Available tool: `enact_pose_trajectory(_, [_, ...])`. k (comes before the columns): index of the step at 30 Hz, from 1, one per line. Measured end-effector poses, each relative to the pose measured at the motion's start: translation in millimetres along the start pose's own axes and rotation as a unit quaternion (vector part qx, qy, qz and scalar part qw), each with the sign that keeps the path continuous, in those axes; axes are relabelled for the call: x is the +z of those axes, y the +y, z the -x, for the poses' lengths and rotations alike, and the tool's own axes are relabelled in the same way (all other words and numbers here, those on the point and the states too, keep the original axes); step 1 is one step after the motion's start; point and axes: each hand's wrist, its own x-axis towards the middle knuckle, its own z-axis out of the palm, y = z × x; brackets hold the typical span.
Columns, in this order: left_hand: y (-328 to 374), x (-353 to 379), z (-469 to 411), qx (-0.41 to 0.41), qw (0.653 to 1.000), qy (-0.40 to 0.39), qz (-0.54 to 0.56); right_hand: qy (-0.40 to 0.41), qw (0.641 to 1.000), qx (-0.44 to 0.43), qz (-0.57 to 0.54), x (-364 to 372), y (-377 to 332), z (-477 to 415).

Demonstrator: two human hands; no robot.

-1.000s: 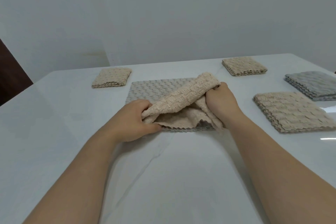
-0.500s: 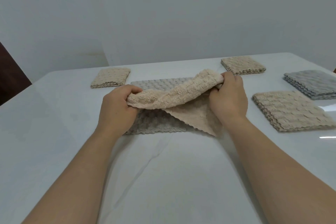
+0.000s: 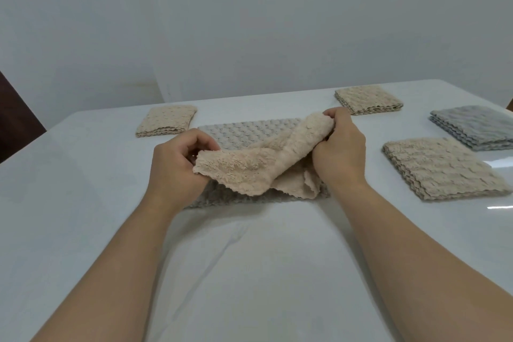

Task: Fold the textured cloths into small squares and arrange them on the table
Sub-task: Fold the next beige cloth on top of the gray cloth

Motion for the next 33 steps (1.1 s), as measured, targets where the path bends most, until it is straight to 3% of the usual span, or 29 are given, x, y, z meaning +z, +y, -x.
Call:
enact_pose_trajectory(4, [5.9,-0.6,-0.2,0.015,0.997,-0.058,-0.046,0.004,1.000,-0.011,0.016,1.8,1.3,0.3])
enact_pose_trajectory(7, [5.0,-3.0,-0.9,-0.038,0.970,-0.187,-0.148,-0.008,0.999,0.000,0.048,1.9,3.3,-1.1])
enact_pose_trajectory(9, [4.5,-2.8,-0.8,-0.068,0.952,-0.256,-0.155,-0.016,0.998,0.014,0.061,3.1,5.1,-2.2])
enact_pose_trajectory(11, [6.5,-3.7,-1.3,-0.095,0.949,-0.274,-0.125,-0.015,0.998,0.024,0.053,4.2,5.9,-2.7])
enact_pose_trajectory(14, [8.8,-5.8,-2.1,-0.115,0.965,-0.216,-0.091,-0.009,0.999,0.027,0.015,3.4,4.6,-4.1])
enact_pose_trajectory(19, [16.6,-3.2,0.0,-0.065,0.994,-0.052,-0.071,-0.021,1.000,-0.004,0.021,2.5,5.1,-4.9])
enact_pose_trajectory(23, [14.4,-3.8,-3.3,-0.117,0.992,0.037,-0.038,-0.027,1.000,0.003,-0.003,1.8,7.2,-4.9])
enact_pose_trajectory(27, [15.0,1.0,-4.3,-0.160,0.984,0.069,0.029,-0.033,0.999,0.002,-0.015,3.0,9.1,-5.5])
enact_pose_trajectory(33, [6.4,-0.4,-5.0,-0.143,0.986,0.084,-0.003,-0.063,0.998,-0.005,0.019,2.5,10.9,-6.8])
